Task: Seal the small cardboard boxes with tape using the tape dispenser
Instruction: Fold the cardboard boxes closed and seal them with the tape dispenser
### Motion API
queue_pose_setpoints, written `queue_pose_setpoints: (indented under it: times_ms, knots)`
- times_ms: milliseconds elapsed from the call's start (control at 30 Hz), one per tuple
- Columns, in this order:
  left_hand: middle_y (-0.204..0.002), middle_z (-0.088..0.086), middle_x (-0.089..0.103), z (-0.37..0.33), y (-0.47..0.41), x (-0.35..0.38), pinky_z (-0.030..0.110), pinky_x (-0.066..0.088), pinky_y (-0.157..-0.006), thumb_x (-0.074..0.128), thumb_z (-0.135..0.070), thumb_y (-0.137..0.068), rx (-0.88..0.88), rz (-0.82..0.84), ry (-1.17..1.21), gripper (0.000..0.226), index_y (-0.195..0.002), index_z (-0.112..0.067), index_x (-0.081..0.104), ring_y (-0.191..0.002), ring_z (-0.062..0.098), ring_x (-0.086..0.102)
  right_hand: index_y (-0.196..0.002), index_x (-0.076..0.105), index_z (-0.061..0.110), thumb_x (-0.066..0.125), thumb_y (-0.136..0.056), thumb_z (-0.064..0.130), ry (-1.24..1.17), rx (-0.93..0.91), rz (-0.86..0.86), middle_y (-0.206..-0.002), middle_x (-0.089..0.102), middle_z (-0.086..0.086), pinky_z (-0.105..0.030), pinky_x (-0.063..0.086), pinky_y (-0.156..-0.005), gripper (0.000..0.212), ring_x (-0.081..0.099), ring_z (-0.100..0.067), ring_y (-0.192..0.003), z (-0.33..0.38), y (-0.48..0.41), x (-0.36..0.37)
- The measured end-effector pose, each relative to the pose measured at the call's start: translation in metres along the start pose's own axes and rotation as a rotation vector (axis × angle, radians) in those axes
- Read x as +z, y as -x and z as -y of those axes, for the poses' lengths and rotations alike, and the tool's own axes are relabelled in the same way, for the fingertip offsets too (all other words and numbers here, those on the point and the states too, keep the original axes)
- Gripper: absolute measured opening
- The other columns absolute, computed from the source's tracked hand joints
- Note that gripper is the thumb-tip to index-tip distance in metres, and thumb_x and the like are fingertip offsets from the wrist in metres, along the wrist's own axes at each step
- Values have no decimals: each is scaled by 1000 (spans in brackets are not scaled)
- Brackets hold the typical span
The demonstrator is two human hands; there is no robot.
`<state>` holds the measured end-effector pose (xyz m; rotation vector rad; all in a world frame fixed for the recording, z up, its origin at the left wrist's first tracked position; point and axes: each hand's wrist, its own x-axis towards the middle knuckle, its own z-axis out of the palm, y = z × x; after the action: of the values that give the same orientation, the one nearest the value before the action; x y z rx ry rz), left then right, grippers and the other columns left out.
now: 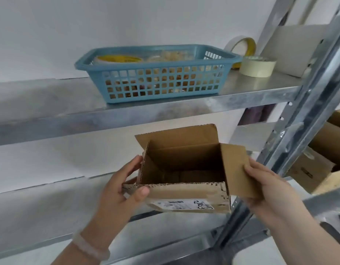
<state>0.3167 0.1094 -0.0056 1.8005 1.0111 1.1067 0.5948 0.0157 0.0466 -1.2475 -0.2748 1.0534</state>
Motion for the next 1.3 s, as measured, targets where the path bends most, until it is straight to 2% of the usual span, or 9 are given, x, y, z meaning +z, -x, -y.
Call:
queue_pose_setpoints:
  times_ms: [100,333,533,700,867,967,1067,1200,1300]
  knots:
    - [-127,-27,58,11,10,-39,29,46,-97,64,-56,-68,-38,-99,-42,59,-124,-62,48,-123,8,54,-109,67,22,54,-95,10,20,55,132,-97,72,-4,-31,51,-61,22,67,-20,-84,-29,-14,37]
    - [-121,-29,53,65,16,-103,-3,35,-81,66,-45,-78,-218,-160,-301,55,-131,-40,51,-103,-24,46,-125,54,19,49,-101,21,249,97,241,-112,68,-10,-37,58,-66,25,67,-26,-97,-110,-45,123]
    - [-131,-14,55,100,17,-123,31,44,-104,70,-39,-82,-310,-151,-330,51,-130,-33,57,-117,5,52,-130,53,21,50,-100,28,263,96,363,-118,67,-6,-35,49,-97,32,63,-20,-109,-154,-45,155]
    - [-129,-19,52,110,8,-125,23,44,-100,72,-46,-73,-322,-77,-201,75,-140,-35,40,-120,2,49,-136,39,35,68,-84,47,549,-110,704,-135,52,17,-13,46,-93,61,52,8,-119,-172,-46,147]
    - [-135,-15,52,129,6,-143,16,43,-99,77,-49,-72,-278,118,-86,94,-147,-38,22,-128,-3,45,-134,45,49,57,-75,70,1179,-464,670,-139,43,31,-28,37,-108,64,39,4,-130,-180,-66,145]
    - [-126,-25,57,134,1,-152,7,43,-91,64,-68,-73,-244,126,-156,74,-136,-47,33,-121,-12,47,-121,61,36,56,-83,61,1268,-600,585,-124,53,24,-21,40,-98,45,43,-1,-122,-177,-72,155]
    - [-116,-25,60,139,-8,-151,28,51,-95,67,-49,-78,-256,8,-251,44,-117,-57,46,-111,-6,55,-108,57,44,67,-79,56,1289,-541,535,-106,53,22,-10,38,-80,33,52,-4,-104,-170,-78,167]
    - [-139,-17,45,148,-18,-149,38,42,-107,79,-27,-77,-166,-21,-358,83,-140,-50,31,-125,4,45,-149,8,46,83,-68,46,1242,-499,553,-137,35,25,-27,47,-96,110,50,0,-112,-166,-90,175]
    - [-154,-20,16,155,-31,-156,38,29,-115,85,-31,-69,-226,58,-275,122,-146,-50,-9,-142,8,23,-142,-28,50,88,-66,37,1180,-488,684,-155,7,28,-35,34,-113,139,29,-3,-140,-162,-99,183]
